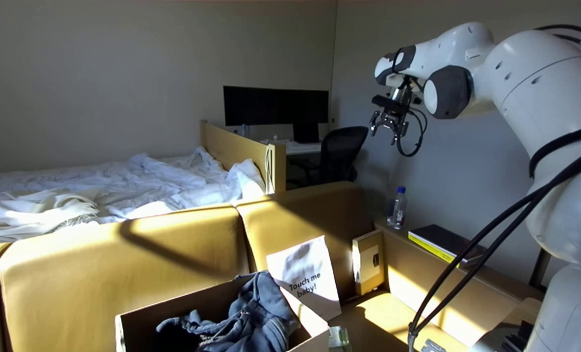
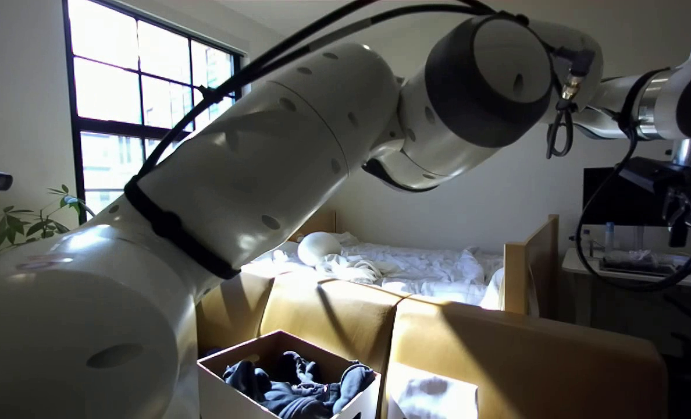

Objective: Put the bottle and the white paper bag in the box, respectively

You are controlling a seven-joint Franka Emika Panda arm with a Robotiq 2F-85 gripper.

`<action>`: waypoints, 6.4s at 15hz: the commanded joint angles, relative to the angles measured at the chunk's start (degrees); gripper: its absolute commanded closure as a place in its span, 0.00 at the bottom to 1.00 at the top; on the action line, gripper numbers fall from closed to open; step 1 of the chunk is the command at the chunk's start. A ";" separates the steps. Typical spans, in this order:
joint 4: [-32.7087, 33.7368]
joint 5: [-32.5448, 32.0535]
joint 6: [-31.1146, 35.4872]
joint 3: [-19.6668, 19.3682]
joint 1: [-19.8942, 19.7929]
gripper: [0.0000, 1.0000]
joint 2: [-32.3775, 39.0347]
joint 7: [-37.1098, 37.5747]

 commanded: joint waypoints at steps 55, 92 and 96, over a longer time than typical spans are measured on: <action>25.75 -17.91 -31.15 13.49 -15.52 0.90 15.06 2.97; 24.62 -24.71 -33.78 13.67 -2.14 0.90 12.29 -24.98; 25.88 -25.20 -33.81 14.31 0.07 0.90 10.27 -32.13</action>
